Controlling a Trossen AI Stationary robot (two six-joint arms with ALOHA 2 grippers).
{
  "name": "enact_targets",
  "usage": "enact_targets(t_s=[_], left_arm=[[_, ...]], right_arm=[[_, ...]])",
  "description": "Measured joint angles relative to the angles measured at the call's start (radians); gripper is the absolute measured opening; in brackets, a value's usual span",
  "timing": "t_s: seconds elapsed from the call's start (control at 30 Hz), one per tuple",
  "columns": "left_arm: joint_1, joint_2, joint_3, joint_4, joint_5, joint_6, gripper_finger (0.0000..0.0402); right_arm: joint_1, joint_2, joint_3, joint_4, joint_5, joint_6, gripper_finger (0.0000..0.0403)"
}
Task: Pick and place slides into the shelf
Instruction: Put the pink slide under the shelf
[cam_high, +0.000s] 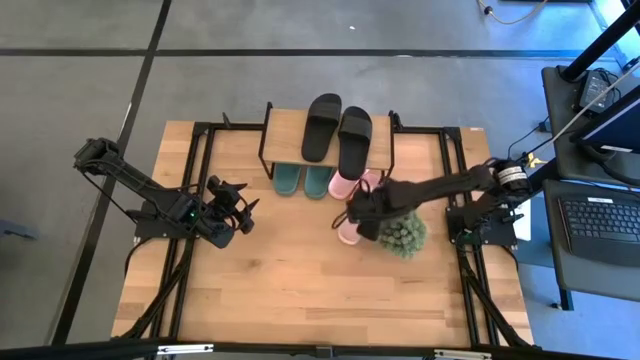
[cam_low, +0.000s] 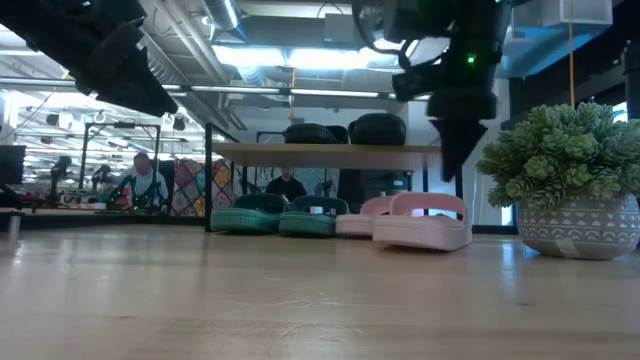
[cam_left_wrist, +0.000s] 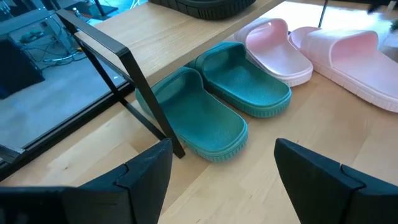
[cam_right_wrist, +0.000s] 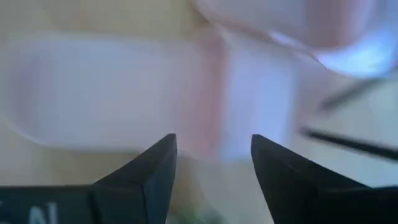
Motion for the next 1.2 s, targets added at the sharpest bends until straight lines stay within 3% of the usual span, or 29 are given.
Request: enact_targets(t_s=[0.2,0.47,0.73,1.07,1.2], left_arm=[[0.0,0.0,0.0,0.0,0.0,0.0,0.0273],[0.0,0.0,0.0,0.0,0.0,0.0,0.0273],[0.0,0.0,0.0,0.0,-0.001,0.001,0.0273],[0.0,0.0,0.0,0.0,-0.001,0.001,0.0273],[0.0,0.0,0.0,0.0,-0.001,0.001,0.0273]], right_arm=[[-0.063,-0.001,0.075,-0.197,-0.073,-0.078,0.0208],[-0.168,0.012,0.022,-0.176,-0.15,-0.147,0.0208],[-0.199,0.046,0.001,-0.096,-0.258,-0.224,0.0208],[-0.213,0.14,0.0,-0.105,-0.248,-0.27,0.0208],[-0.216,0.143,0.0,-0.089,-0.167,-0.286,0.0208]])
